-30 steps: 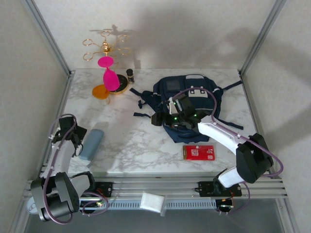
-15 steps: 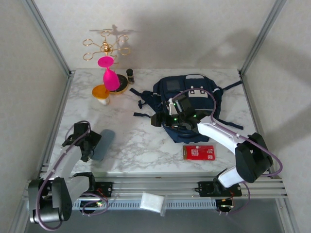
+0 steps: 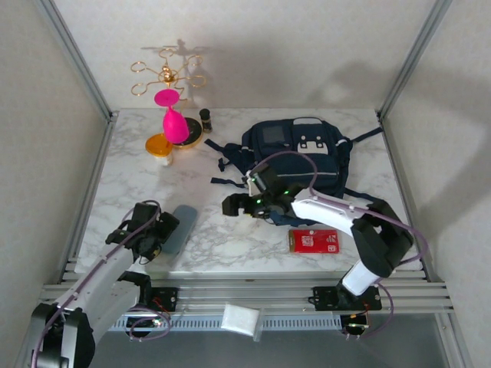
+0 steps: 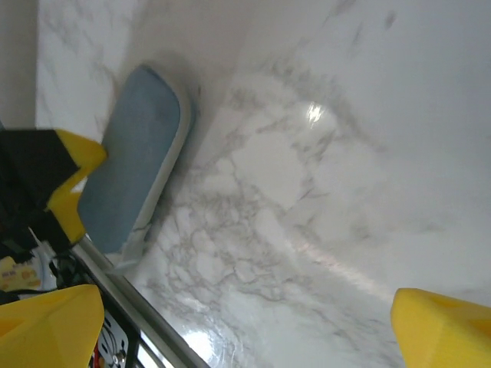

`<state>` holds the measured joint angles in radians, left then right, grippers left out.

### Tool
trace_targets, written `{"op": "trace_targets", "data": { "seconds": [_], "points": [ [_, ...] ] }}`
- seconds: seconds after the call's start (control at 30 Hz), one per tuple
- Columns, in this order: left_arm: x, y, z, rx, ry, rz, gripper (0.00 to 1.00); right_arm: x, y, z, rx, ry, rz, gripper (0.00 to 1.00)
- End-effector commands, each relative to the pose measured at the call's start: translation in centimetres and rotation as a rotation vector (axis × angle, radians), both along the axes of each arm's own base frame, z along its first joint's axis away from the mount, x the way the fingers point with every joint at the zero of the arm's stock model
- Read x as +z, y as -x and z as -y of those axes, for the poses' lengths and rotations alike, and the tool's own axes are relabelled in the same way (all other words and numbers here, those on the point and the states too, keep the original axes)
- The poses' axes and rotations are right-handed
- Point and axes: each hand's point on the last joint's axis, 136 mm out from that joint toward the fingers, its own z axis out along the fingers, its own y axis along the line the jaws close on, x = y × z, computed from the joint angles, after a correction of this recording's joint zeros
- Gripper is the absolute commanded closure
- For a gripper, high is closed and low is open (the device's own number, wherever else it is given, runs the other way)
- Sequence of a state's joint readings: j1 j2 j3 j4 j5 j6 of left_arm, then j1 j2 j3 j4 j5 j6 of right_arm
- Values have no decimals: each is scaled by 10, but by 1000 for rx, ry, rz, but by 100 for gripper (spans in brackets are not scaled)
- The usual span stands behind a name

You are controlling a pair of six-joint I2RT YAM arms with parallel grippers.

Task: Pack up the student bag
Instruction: Move the pencil pouch to the bottom-center of the table.

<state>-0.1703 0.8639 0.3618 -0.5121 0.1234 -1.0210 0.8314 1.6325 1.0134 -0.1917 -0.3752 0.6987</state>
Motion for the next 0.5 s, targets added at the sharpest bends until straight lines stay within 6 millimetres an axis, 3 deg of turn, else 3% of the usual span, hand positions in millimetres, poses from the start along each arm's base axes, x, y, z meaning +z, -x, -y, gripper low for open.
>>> {"op": "trace_targets", "data": {
  "seconds": [0.0, 0.2, 0.3, 0.37, 0.47],
  "points": [
    [5, -10, 29, 4, 107, 7, 1, 2, 2, -29, -1, -39, -26, 6],
    [37, -24, 100, -64, 274, 115, 1, -8, -12, -33, -66, -25, -40, 12],
    [51, -26, 125, -85, 334, 149, 1, -15, -18, -23, -116, 18, -55, 16],
    [53, -25, 124, -91, 313, 133, 1, -16, -19, -13, -158, 24, -59, 22],
    [64, -31, 101, -84, 194, 175, 6, -19, -13, -6, -186, 11, -85, 28]
  ]
}}
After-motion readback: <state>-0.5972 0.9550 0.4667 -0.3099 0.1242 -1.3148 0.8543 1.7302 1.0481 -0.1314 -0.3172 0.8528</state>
